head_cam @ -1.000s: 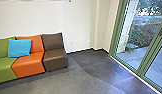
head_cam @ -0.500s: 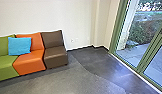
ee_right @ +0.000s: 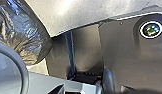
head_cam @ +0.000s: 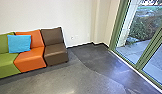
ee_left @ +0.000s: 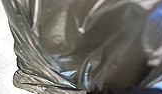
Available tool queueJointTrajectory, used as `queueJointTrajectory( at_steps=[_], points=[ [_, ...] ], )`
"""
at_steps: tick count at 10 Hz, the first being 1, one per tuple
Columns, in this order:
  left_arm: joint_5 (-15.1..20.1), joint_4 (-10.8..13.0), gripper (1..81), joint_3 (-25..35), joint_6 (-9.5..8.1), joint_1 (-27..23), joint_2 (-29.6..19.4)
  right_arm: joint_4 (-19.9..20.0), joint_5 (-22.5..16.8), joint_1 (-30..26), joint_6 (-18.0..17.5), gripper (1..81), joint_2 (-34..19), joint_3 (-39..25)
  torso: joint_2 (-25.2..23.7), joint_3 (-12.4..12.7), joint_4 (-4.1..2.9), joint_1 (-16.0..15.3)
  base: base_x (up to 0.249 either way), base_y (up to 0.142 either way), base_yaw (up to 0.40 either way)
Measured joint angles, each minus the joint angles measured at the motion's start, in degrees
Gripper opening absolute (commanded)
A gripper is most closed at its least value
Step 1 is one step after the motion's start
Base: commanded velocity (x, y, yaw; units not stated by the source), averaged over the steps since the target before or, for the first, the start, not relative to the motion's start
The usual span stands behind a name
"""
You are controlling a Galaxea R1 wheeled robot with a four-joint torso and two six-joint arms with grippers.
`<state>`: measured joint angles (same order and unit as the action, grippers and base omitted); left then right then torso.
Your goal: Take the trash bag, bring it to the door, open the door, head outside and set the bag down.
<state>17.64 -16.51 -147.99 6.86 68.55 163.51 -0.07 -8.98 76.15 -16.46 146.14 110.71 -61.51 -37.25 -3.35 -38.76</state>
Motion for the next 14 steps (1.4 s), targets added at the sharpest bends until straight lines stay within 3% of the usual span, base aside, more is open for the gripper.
queueJointTrajectory(
  at_steps=[4, 7, 11, 14],
  points=[
    [0.8, -2.3, 1.0, 0.1, -0.04, -3.0, -0.8, 0.0, 0.0, -0.6, 0.0, 81.1, 0.0, 0.3, 8.0, 0.0, 0.0, 5.2, 0.0, 0.0, 0.0],
    [0.9, -2.0, 1.0, -0.1, 0.38, 0.3, -0.3, 0.0, 0.1, -0.6, 0.0, 81.1, 0.0, 0.5, 13.9, 2.0, 0.0, 8.9, 0.0, 0.0, 0.0],
    [-1.8, 2.6, 1.0, -0.4, 0.71, 9.6, 2.5, 0.0, 0.0, 2.3, 1.7, 81.1, 5.5, 8.3, 21.8, 7.6, 0.0, 14.2, 0.0, 0.0, 0.0],
    [-3.7, 5.1, 1.0, -0.4, 0.79, 11.1, 3.4, 0.0, 0.0, 5.3, 3.2, 81.1, 9.0, 13.9, 27.7, 12.0, 0.0, 18.1, 0.0, 0.0, 0.0]
  ],
)
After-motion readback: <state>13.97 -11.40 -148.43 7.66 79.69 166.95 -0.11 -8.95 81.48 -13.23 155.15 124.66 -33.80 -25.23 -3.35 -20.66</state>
